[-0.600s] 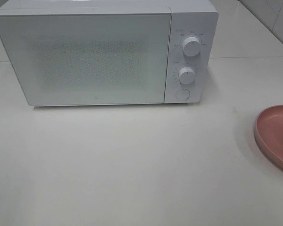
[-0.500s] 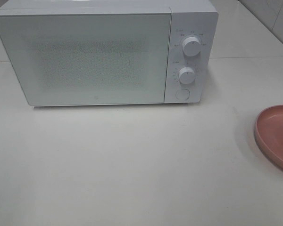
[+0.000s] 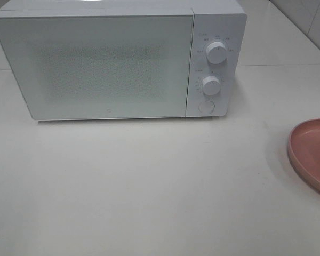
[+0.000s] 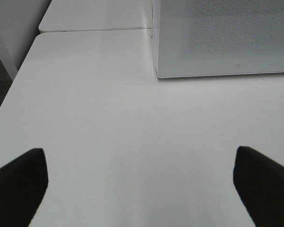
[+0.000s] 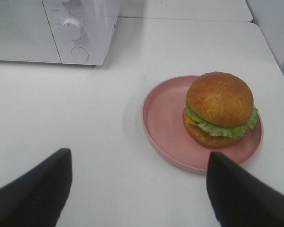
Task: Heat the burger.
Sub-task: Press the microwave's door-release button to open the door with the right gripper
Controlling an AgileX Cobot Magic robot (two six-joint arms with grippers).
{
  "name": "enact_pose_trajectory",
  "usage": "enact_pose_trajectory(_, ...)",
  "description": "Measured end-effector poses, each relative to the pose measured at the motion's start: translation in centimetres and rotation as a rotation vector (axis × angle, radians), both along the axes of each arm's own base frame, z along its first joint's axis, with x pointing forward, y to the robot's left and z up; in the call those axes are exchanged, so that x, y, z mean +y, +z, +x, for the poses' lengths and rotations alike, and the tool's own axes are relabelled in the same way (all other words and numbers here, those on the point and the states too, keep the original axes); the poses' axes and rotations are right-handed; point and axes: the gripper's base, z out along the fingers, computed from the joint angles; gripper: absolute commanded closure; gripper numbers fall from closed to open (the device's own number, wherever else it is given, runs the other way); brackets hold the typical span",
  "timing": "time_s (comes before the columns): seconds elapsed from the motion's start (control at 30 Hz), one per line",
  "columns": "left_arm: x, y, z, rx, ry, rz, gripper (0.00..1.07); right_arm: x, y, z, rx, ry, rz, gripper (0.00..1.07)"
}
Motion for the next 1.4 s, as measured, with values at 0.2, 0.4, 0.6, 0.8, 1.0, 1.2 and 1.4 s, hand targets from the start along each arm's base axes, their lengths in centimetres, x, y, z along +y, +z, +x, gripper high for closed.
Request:
enact_pose_trajectory(0.2, 0.0, 0.0, 0.0, 0.000, 0.000, 0.000, 0.07, 0.0, 1.2, 0.1, -0.010, 0.000, 0.001, 0.32)
enact_pose_trajectory(0.4, 0.0, 0.0, 0.0, 0.000, 0.000, 0.000, 0.07, 0.1, 1.8, 1.9, 0.029, 0.001, -0.003, 0.32)
enact_pose_trajectory(0.6, 0.0, 0.0, 0.0, 0.000, 0.000, 0.000, 0.07, 0.3, 2.5, 4.2, 0.018, 0.004, -0.004, 0.32)
enact_pose_trajectory(0.8, 0.0, 0.0, 0.0, 0.000, 0.000, 0.000, 0.07, 0.5, 2.9, 6.1, 0.005, 0.007, -0.004, 0.32)
enact_pose_trajectory(1.0, 0.0, 0.0, 0.0, 0.000, 0.000, 0.000, 0.07, 0.6, 2.9, 8.0, 0.020, 0.009, -0.006, 0.32)
enact_pose_trajectory(1.2, 0.0, 0.0, 0.0, 0.000, 0.000, 0.000, 0.07, 0.8, 3.0, 10.4, -0.004, 0.013, -0.006, 0.32)
enact_pose_trajectory(1.4, 0.0, 0.0, 0.0, 0.000, 0.000, 0.000, 0.07, 0.9, 2.8, 12.4, -0.001, 0.015, -0.006, 0.32)
